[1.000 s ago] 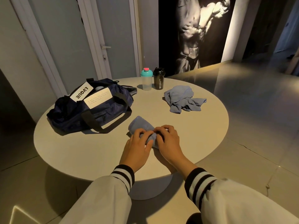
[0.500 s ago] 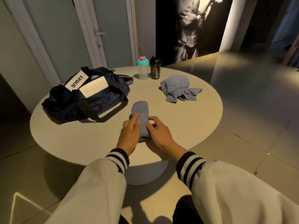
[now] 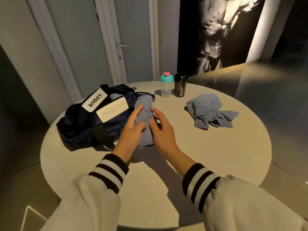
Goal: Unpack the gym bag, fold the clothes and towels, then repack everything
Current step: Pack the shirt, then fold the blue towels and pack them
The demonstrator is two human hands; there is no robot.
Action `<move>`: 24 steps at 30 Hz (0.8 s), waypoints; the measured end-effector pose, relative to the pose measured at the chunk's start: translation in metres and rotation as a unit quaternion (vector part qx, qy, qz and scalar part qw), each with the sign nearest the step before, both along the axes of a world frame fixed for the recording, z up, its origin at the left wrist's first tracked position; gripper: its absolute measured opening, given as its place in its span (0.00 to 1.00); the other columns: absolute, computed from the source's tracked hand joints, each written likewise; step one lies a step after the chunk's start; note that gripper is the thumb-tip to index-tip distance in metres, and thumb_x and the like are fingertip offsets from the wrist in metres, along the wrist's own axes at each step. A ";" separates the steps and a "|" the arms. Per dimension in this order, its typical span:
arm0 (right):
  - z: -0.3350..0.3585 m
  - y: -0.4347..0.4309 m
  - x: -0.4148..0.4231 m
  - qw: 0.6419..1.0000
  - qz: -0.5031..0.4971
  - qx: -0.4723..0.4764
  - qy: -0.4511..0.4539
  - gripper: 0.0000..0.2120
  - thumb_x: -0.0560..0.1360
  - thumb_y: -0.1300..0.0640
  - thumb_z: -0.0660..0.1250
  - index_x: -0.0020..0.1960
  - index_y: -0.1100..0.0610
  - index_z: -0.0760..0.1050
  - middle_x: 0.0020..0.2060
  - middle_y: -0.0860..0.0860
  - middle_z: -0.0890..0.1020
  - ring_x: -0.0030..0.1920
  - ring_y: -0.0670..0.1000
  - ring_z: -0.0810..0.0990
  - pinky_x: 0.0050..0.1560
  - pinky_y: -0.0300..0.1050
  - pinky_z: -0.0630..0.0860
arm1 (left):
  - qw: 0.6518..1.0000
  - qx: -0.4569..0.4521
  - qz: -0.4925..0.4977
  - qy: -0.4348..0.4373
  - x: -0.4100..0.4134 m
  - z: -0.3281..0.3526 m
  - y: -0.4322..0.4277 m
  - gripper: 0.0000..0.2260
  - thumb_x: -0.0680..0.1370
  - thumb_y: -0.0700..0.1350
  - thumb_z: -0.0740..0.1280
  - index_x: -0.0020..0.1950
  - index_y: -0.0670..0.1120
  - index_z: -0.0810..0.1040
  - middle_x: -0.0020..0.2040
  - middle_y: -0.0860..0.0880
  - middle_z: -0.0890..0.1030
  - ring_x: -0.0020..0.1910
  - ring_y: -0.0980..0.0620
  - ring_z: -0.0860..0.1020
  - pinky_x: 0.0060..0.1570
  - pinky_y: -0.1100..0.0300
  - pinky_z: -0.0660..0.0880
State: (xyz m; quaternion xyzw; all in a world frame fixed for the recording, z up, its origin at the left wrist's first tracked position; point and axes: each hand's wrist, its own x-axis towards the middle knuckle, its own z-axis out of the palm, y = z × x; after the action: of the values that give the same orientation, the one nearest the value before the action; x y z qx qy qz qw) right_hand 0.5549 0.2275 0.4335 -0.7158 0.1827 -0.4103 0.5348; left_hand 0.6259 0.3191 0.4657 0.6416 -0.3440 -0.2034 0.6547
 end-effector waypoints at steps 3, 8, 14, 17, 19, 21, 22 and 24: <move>0.020 -0.024 0.051 1.000 -0.007 -0.017 -0.023 0.17 0.84 0.50 0.58 0.73 0.45 0.69 0.69 0.45 0.75 0.65 0.44 0.75 0.65 0.42 0.75 | 0.999 0.004 0.037 -0.016 0.045 0.023 -0.023 0.24 0.76 0.47 0.64 0.64 0.74 0.71 0.70 0.50 0.72 0.67 0.47 0.73 0.64 0.47 0.75; 0.060 -0.030 0.115 0.998 0.052 -0.011 0.020 0.18 0.85 0.54 0.56 0.74 0.48 0.69 0.71 0.45 0.74 0.68 0.42 0.72 0.71 0.46 0.71 | 0.993 0.080 0.062 -0.058 0.114 0.064 -0.027 0.27 0.81 0.40 0.61 0.75 0.66 0.67 0.72 0.51 0.71 0.64 0.53 0.74 0.60 0.62 0.73; 0.107 -0.023 0.177 0.977 0.124 -0.108 0.135 0.21 0.82 0.46 0.58 0.73 0.50 0.71 0.69 0.48 0.75 0.68 0.47 0.73 0.68 0.52 0.72 | 0.980 0.151 0.124 -0.034 0.205 0.124 0.013 0.19 0.83 0.36 0.59 0.69 0.54 0.74 0.60 0.52 0.74 0.55 0.58 0.75 0.53 0.74 0.71; 0.111 -0.033 0.205 0.892 0.093 -0.237 0.374 0.21 0.82 0.44 0.56 0.73 0.47 0.70 0.75 0.49 0.67 0.77 0.54 0.58 0.73 0.63 0.59 | 0.961 0.196 0.194 -0.002 0.237 0.130 0.034 0.18 0.83 0.39 0.61 0.64 0.62 0.71 0.56 0.58 0.74 0.48 0.63 0.73 0.55 0.68 0.73; 0.112 -0.037 0.211 0.818 0.121 -0.244 0.506 0.20 0.83 0.43 0.53 0.71 0.48 0.71 0.73 0.50 0.68 0.77 0.55 0.56 0.70 0.63 0.58 | 0.951 0.254 0.174 0.030 0.251 0.117 0.032 0.19 0.82 0.40 0.63 0.70 0.56 0.73 0.62 0.53 0.76 0.53 0.57 0.75 0.62 0.57 0.74; 0.109 -0.041 0.214 0.799 0.146 -0.219 0.541 0.20 0.84 0.44 0.53 0.68 0.53 0.72 0.65 0.57 0.75 0.71 0.59 0.65 0.63 0.57 0.66 | 0.939 0.316 0.116 0.067 0.257 0.101 0.016 0.19 0.82 0.41 0.63 0.73 0.52 0.73 0.66 0.45 0.78 0.54 0.51 0.76 0.59 0.57 0.74; 0.108 -0.044 0.212 0.811 0.145 -0.200 0.530 0.18 0.84 0.46 0.54 0.66 0.55 0.73 0.59 0.60 0.78 0.65 0.62 0.71 0.57 0.54 0.71 | 0.929 0.350 0.087 0.079 0.258 0.094 0.006 0.19 0.83 0.42 0.62 0.74 0.51 0.73 0.66 0.42 0.78 0.53 0.49 0.76 0.54 0.59 0.73; 0.108 -0.049 0.209 0.842 0.130 -0.165 0.496 0.15 0.83 0.49 0.57 0.64 0.56 0.74 0.50 0.61 0.82 0.54 0.63 0.78 0.48 0.53 0.75 | 0.907 0.396 0.042 0.136 0.259 0.092 -0.016 0.19 0.85 0.43 0.58 0.77 0.46 0.69 0.71 0.40 0.73 0.60 0.46 0.75 0.58 0.59 0.71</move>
State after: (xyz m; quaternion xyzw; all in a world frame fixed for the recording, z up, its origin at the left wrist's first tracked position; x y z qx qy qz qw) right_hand 0.7637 0.1782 0.5419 -0.9186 0.2585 0.0488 0.2949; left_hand 0.8851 0.3030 0.5574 0.8282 -0.1154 -0.3804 0.3950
